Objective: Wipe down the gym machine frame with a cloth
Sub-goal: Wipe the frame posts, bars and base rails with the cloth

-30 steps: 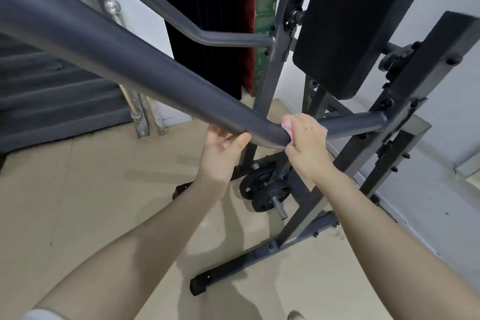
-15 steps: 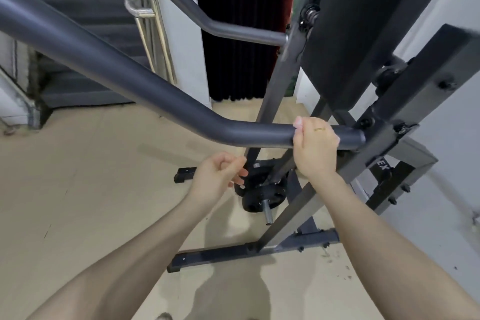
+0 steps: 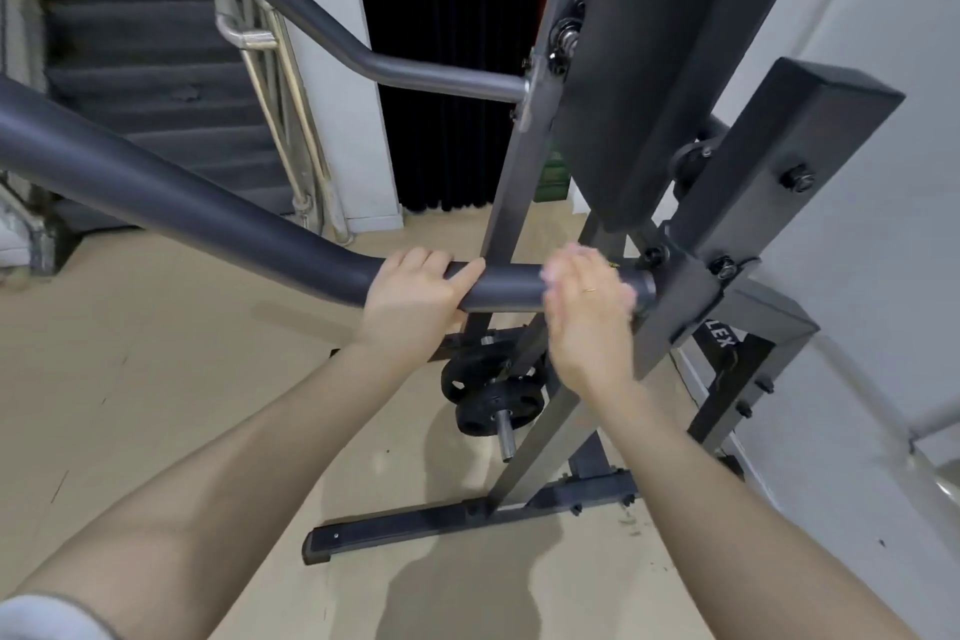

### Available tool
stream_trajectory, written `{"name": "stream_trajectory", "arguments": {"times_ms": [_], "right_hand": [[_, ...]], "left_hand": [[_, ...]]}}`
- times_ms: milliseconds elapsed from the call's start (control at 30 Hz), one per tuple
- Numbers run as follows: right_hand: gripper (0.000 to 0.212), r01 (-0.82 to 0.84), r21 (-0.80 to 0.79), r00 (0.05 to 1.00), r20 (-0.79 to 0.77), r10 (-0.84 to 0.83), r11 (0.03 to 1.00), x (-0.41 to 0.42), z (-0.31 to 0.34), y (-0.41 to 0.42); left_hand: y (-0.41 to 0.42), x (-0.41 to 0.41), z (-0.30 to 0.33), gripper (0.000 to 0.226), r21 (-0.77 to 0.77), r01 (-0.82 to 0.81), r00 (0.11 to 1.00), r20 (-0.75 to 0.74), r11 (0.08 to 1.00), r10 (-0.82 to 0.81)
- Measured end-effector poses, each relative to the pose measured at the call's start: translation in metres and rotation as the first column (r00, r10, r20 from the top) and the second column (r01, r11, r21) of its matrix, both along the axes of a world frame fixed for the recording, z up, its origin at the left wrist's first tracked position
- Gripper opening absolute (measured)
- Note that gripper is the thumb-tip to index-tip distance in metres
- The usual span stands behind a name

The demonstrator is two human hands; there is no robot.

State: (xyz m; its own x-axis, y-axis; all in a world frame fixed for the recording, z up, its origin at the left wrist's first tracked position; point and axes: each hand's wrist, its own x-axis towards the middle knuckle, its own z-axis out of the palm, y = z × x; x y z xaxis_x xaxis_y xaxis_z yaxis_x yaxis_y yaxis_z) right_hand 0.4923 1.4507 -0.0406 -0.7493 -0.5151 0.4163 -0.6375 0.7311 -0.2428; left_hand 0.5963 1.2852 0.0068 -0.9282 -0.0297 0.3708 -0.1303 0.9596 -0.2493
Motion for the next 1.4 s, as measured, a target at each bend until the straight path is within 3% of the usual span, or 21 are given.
{"name": "stream_trajectory", "arguments": {"times_ms": [67, 133, 200, 333, 500, 600, 667, 767, 833, 933, 1033, 1167, 1267, 1333, 1367, 1400], "right_hand": [[0.048, -0.217, -0.004, 0.976, 0.002, 0.217, 0.976, 0.015, 0.000, -0.001], [0.053, -0.305, -0.001, 0.952, -0.016, 0.305, 0.952, -0.005, -0.003, 0.021], [0.058, -0.211, -0.007, 0.977, -0.025, 0.211, 0.977, -0.028, -0.013, 0.043], [0.047, -0.012, -0.103, 0.997, -0.078, 0.004, 0.995, -0.027, -0.024, 0.031], [0.034, -0.164, -0.091, 0.971, -0.190, 0.144, 0.982, 0.015, -0.016, -0.036], [0.041, -0.374, 0.106, 0.858, -0.339, 0.387, 0.921, 0.026, -0.005, -0.051], [0.044, -0.384, 0.245, 0.838, -0.313, 0.447, 0.890, 0.017, 0.004, -0.041], [0.032, -0.323, 0.013, 0.936, -0.147, 0.321, 0.946, 0.013, 0.007, -0.035], [0.040, -0.224, -0.109, 0.974, -0.044, 0.221, 0.968, 0.032, 0.014, -0.054], [0.029, -0.347, -0.128, 0.938, -0.076, 0.339, 0.929, 0.078, 0.025, -0.107], [0.063, -0.387, -0.310, 0.911, 0.019, 0.412, 0.869, 0.112, 0.044, -0.153], [0.069, -0.470, -0.384, 0.804, 0.186, 0.565, 0.795, 0.123, 0.068, -0.173], [0.068, -0.498, -0.407, 0.816, 0.079, 0.573, 0.765, 0.144, 0.098, -0.199], [0.067, -0.546, -0.390, 0.807, -0.008, 0.591, 0.741, 0.172, 0.135, -0.233], [0.066, -0.574, -0.386, 0.796, -0.056, 0.603, 0.722, 0.186, 0.157, -0.251], [0.067, -0.594, -0.384, 0.785, -0.083, 0.614, 0.707, 0.196, 0.178, -0.270]], "left_hand": [[-0.002, 0.002, 0.001, 0.061, -0.007, 0.000, 1.000, -0.008, 1.000, 0.000], [-0.003, 0.001, -0.001, 0.059, -0.004, -0.005, 1.000, -0.020, 1.000, 0.005], [-0.002, 0.001, -0.002, 0.059, 0.011, -0.007, 1.000, -0.031, 1.000, 0.007], [-0.001, 0.001, -0.005, 0.058, 0.030, -0.007, 0.998, -0.054, 1.000, 0.008], [-0.007, 0.006, 0.001, 0.055, 0.074, 0.064, 0.998, -0.014, 0.995, -0.064], [-0.016, 0.021, 0.008, 0.033, 0.028, 0.061, 0.996, -0.065, 0.998, -0.059], [-0.024, 0.036, 0.016, 0.027, -0.042, 0.038, 0.994, -0.096, 0.998, -0.042], [-0.041, 0.065, 0.029, 0.027, -0.125, -0.023, 0.986, -0.164, 0.992, 0.002], [-0.053, 0.085, 0.034, 0.026, -0.173, -0.066, 0.974, -0.226, 0.983, 0.026], [-0.067, 0.112, 0.038, 0.030, -0.209, -0.124, 0.968, -0.242, 0.970, 0.071], [-0.078, 0.133, 0.046, 0.033, -0.194, -0.131, 0.961, -0.266, 0.972, 0.076], [-0.105, 0.157, 0.068, 0.042, -0.144, -0.122, 0.919, -0.391, 0.982, 0.057], [-0.125, 0.166, 0.084, 0.048, 0.022, -0.138, 0.833, -0.539, 0.990, 0.128], [-0.133, 0.172, 0.095, 0.051, 0.260, -0.078, 0.732, -0.640, 0.963, 0.232], [-0.136, 0.175, 0.104, 0.053, 0.424, -0.006, 0.669, -0.671, 0.905, 0.319], [-0.139, 0.179, 0.117, 0.054, 0.608, 0.103, 0.609, -0.664, 0.787, 0.433]]}}
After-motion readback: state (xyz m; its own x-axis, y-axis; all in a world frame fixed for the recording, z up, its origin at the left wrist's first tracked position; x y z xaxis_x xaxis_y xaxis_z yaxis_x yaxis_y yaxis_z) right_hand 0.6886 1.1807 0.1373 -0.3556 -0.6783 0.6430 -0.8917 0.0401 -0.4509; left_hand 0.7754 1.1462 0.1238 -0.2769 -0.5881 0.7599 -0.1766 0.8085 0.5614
